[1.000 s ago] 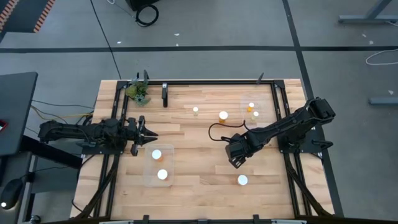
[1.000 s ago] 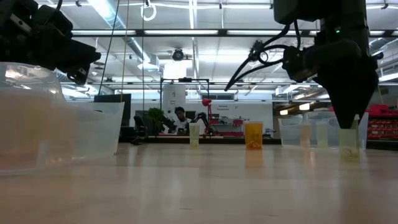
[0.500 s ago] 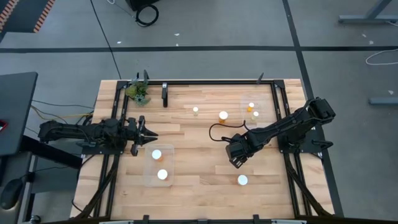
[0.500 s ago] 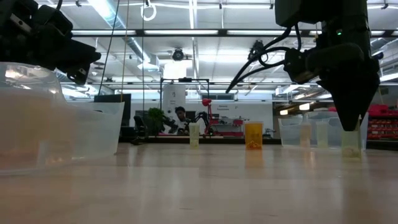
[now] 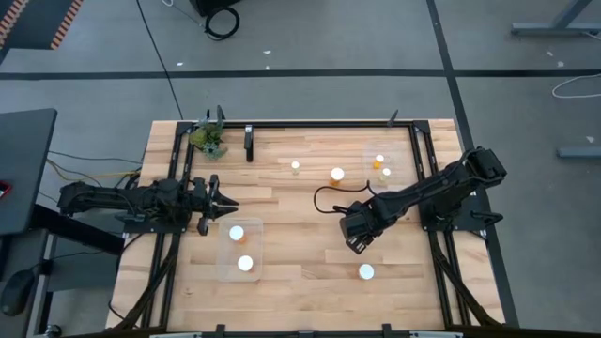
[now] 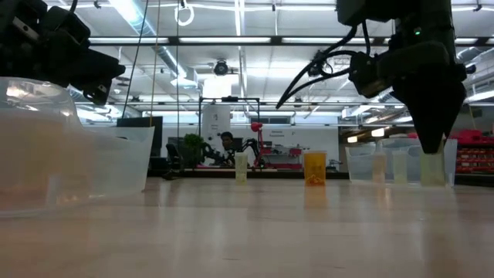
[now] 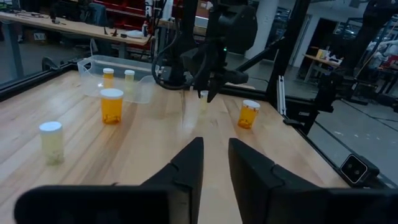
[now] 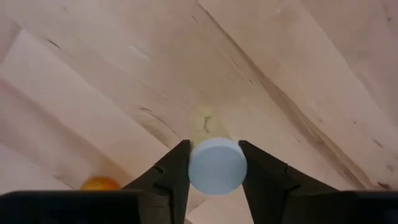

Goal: Pick and place medicine bottles into bin by pill shape (circle, oval)
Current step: Put the bottom yellow pill bottle into the top transparent bin

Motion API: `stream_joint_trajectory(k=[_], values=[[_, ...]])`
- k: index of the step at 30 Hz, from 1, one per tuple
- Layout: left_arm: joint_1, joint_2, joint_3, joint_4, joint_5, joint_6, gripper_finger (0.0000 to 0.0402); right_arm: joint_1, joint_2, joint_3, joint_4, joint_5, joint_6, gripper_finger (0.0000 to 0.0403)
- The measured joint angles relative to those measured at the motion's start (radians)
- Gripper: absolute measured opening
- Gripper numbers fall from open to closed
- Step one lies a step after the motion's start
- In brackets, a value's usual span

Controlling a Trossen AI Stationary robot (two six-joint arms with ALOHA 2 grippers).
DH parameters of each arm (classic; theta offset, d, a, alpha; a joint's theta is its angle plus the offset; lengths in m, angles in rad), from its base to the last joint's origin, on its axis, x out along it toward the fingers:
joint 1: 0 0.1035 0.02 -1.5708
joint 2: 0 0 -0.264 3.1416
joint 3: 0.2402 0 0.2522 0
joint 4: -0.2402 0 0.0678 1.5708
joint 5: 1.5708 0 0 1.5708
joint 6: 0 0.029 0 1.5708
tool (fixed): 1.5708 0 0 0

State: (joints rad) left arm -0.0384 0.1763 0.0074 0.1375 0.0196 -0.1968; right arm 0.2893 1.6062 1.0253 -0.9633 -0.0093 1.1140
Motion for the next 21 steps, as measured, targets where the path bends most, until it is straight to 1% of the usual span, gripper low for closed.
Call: stream_joint_trajectory(k=[6,15,21], values=[[0.000,0.000,0.000,0.000,0.000,0.000,0.0089,-0.023,0.000,0.054,-0.057,0.007,-0.054,0.0135],[0.000,0.000,0.000,0.000,0.000,0.000,0.0078,-0.077,0.000,0.121,-0.113,0.025,-0.137,0.0135],[0.000,0.000,0.000,0.000,0.000,0.000,0.0085,-0.106,0.000,0.185,-0.187,0.052,-0.189,0.0135]])
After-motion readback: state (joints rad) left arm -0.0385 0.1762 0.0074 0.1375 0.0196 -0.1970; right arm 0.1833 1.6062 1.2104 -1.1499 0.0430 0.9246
